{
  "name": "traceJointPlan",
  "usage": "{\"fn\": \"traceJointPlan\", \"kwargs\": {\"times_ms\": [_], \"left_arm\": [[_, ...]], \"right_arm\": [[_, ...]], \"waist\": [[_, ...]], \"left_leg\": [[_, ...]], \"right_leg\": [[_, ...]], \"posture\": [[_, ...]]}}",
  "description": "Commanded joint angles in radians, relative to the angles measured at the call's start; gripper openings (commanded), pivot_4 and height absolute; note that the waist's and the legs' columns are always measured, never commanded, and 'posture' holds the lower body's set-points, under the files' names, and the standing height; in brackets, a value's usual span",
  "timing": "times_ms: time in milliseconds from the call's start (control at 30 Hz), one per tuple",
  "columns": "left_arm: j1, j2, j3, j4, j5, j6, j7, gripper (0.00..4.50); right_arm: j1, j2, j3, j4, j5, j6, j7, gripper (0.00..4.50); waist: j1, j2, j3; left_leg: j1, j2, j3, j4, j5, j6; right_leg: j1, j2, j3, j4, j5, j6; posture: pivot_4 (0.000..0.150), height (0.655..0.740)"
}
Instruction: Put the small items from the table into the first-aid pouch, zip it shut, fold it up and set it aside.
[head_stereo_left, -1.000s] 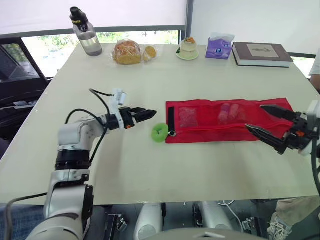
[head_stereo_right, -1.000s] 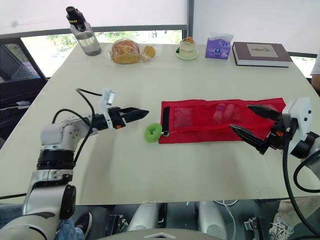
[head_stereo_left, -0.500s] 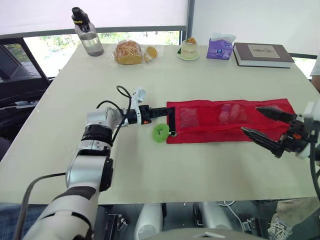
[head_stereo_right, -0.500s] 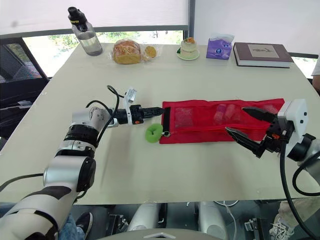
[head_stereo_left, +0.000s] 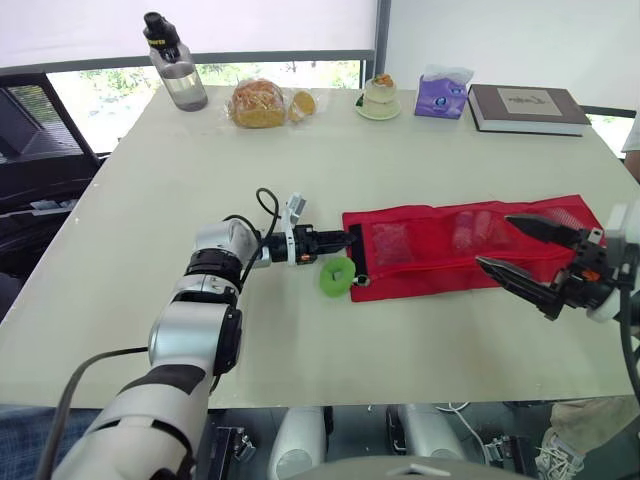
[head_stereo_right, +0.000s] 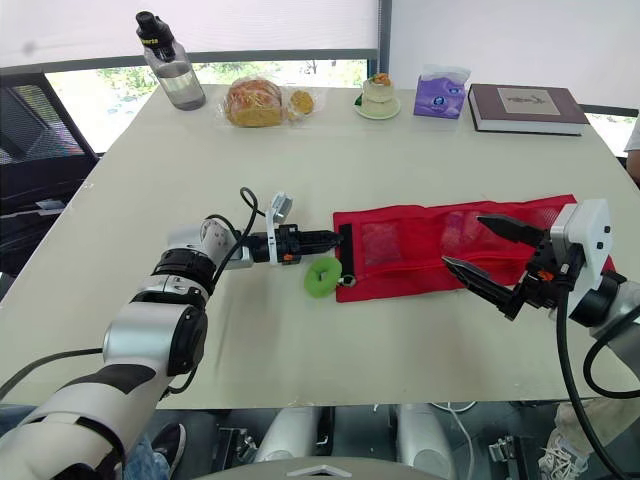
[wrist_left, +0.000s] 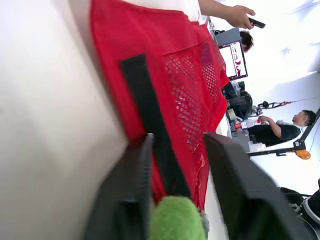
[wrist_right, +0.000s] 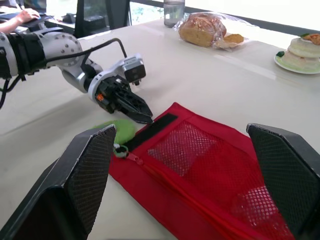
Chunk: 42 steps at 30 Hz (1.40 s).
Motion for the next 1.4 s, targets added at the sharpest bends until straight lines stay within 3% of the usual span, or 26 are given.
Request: {"fn": "traceJointPlan", "kwargs": {"times_ms": [33, 67, 500, 700, 967, 1000, 1067, 1167, 1400], "left_arm": [[0.008, -0.003, 0.028, 0.001, -0.007, 0.014, -0.001, 0.28], [0.019, -0.004, 0.030, -0.010, -0.008, 0.021, -0.004, 0.05], [0.082, -0.043, 0.058, -0.099, -0.010, 0.036, 0.073, 0.05], [0.129, -0.006, 0.014, -0.196, 0.041, -0.026, 0.132, 0.05], [0.158, 0.021, -0.013, -0.385, 0.076, 0.094, 0.319, 1.82], [0.152, 0.022, -0.011, -0.415, 0.072, 0.118, 0.342, 2.48], [0.135, 0.024, 0.009, -0.472, 0.051, 0.161, 0.378, 2.93], [0.125, 0.033, 0.042, -0.538, 0.019, 0.222, 0.414, 4.21], [0.149, 0.075, 0.068, -0.569, 0.013, 0.295, 0.495, 4.36]], "right_arm": [[-0.020, 0.003, 0.009, -0.026, 0.014, -0.023, -0.006, 4.50], [-0.025, 0.004, 0.015, -0.025, 0.014, -0.025, -0.007, 4.50], [-0.119, 0.037, 0.199, -0.040, -0.017, -0.020, -0.056, 4.50], [-0.130, 0.021, 0.164, -0.026, -0.005, -0.025, -0.052, 4.50], [-0.128, -0.020, 0.137, 0.003, -0.023, -0.029, -0.012, 4.50], [-0.131, -0.023, 0.137, 0.006, -0.023, -0.030, -0.009, 4.50], [-0.132, -0.026, 0.137, 0.009, -0.025, -0.031, -0.005, 4.50], [-0.128, -0.026, 0.137, 0.006, -0.027, -0.033, -0.007, 4.50], [-0.121, -0.013, 0.146, 0.003, -0.035, -0.042, -0.018, 4.50]], "waist": [[0.000, 0.000, 0.000], [0.001, 0.000, 0.000], [0.002, 0.001, -0.001], [0.003, 0.001, -0.002], [-0.006, 0.001, -0.002], [-0.006, 0.001, -0.002], [-0.006, 0.001, -0.003], [-0.009, 0.001, -0.003], [-0.012, 0.001, -0.003]], "left_leg": [[0.000, 0.000, 0.000, 0.000, 0.000, 0.000], [0.001, 0.000, 0.000, 0.000, 0.000, 0.000], [0.001, -0.001, 0.000, 0.000, 0.001, 0.001], [0.002, -0.002, 0.000, 0.001, 0.001, 0.002], [0.003, 0.000, -0.005, 0.000, 0.001, 0.002], [0.003, -0.001, -0.007, 0.000, 0.001, 0.002], [0.004, -0.001, -0.007, 0.000, 0.001, 0.002], [0.004, -0.001, -0.008, 0.000, 0.001, 0.002], [0.003, 0.000, -0.008, -0.001, 0.001, 0.002]], "right_leg": [[0.000, 0.000, 0.000, 0.000, 0.000, 0.000], [0.001, 0.000, 0.000, 0.001, 0.000, 0.000], [0.001, -0.001, 0.000, 0.001, 0.000, 0.000], [0.002, -0.002, 0.001, 0.001, 0.000, 0.000], [0.000, 0.000, 0.001, 0.004, 0.000, 0.000], [0.001, 0.000, 0.001, 0.004, -0.001, 0.001], [0.001, 0.000, 0.001, 0.004, -0.001, 0.002], [0.001, 0.000, 0.001, 0.004, -0.002, 0.003], [0.000, 0.001, 0.001, 0.004, -0.002, 0.003]], "posture": [[0.150, 0.7400], [0.150, 0.7400], [0.150, 0.7400], [0.150, 0.7400], [0.150, 0.7400], [0.150, 0.7400], [0.150, 0.7400], [0.150, 0.7400], [0.150, 0.7400]]}}
